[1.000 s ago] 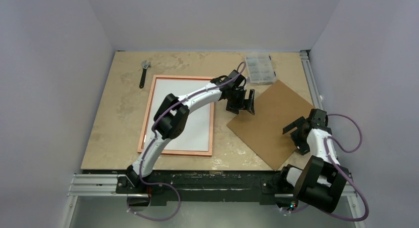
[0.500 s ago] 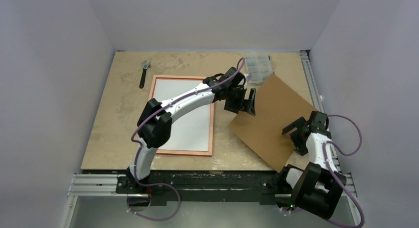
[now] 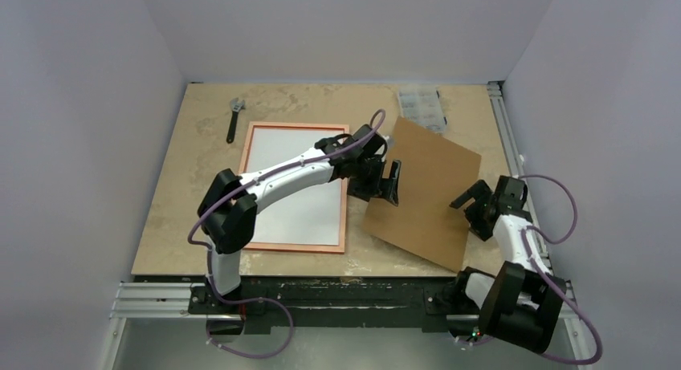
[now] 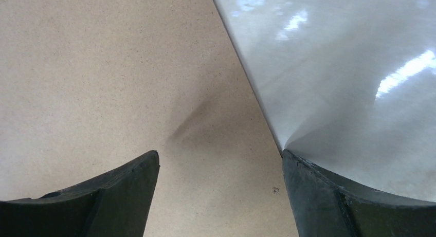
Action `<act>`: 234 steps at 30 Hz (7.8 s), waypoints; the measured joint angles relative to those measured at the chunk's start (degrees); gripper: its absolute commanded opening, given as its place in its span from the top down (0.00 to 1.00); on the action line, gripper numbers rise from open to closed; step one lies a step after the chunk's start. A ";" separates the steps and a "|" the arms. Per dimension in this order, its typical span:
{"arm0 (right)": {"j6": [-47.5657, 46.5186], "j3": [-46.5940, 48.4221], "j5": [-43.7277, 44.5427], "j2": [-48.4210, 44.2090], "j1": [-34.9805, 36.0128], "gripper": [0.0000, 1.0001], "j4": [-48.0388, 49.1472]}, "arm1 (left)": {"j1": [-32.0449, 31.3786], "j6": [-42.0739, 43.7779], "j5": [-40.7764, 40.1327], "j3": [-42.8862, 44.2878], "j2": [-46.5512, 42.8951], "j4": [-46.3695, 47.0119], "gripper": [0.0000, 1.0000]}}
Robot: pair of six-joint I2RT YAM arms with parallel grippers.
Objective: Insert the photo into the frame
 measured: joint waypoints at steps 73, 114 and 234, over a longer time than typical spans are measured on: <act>2.21 18.51 -22.84 29.07 37.57 0.22 14.60 | 10.86 -7.37 -20.24 -36.44 -28.74 -6.21 0.17; 15.72 19.41 -40.59 24.57 31.10 1.00 32.48 | 10.86 -7.78 -18.08 -38.18 -34.27 -3.69 0.21; 14.01 67.38 -52.96 35.63 43.15 0.31 2.64 | 30.67 -15.43 16.90 -23.89 -30.53 25.79 0.00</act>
